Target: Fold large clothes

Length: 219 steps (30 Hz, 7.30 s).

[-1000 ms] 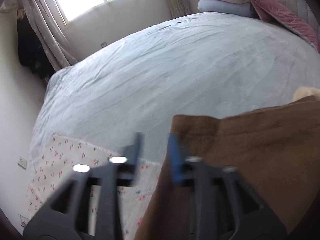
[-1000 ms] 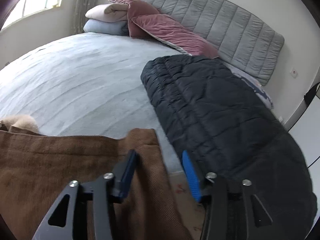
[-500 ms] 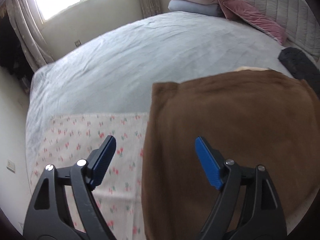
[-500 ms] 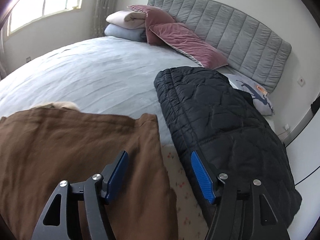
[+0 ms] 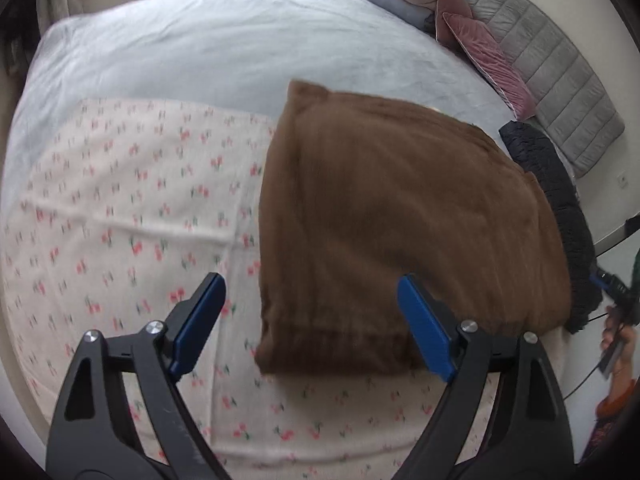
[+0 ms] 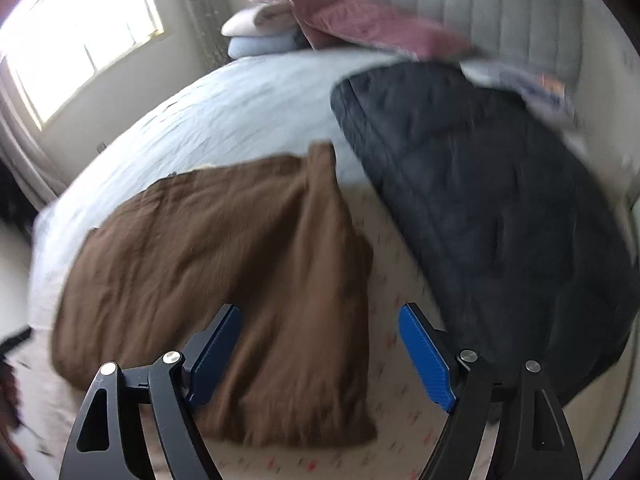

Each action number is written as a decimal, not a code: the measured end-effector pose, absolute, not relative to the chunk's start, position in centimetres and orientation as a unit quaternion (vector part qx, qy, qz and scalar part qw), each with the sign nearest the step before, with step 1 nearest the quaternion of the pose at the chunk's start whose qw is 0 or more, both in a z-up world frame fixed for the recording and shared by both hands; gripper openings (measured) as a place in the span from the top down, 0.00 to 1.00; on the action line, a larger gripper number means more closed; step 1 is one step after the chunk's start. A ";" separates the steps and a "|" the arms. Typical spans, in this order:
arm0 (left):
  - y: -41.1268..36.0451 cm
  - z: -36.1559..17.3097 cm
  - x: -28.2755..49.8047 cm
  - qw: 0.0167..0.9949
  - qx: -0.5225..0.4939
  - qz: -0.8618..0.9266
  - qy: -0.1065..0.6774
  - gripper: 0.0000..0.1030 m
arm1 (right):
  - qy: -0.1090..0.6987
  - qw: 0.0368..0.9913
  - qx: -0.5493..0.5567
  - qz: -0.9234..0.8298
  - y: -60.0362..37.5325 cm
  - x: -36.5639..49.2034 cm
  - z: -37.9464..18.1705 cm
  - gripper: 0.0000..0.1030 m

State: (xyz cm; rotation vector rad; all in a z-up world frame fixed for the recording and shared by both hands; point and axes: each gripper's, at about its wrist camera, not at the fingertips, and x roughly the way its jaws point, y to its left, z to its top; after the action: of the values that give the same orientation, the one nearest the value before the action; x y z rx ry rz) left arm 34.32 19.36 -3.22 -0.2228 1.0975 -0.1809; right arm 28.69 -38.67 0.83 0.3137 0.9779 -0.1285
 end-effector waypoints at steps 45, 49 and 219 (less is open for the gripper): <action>17.8 0.5 31.7 0.844 -0.305 -0.102 0.429 0.84 | 0.411 0.845 0.341 0.038 -38.0 25.9 1.7 0.79; 18.0 5.6 28.2 0.858 -0.251 -0.130 0.428 0.84 | 0.397 0.865 0.302 0.060 -36.6 23.2 8.1 0.79; 2.7 0.4 -4.9 0.856 0.054 -0.023 0.514 0.01 | 0.493 0.869 0.036 -0.039 -14.1 -10.7 1.7 0.16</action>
State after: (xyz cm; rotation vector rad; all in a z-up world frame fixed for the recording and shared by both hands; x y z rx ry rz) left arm -4.89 2.67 0.42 0.1141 1.0808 -0.0481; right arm -10.65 -14.14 1.72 0.0745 1.0307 -0.0816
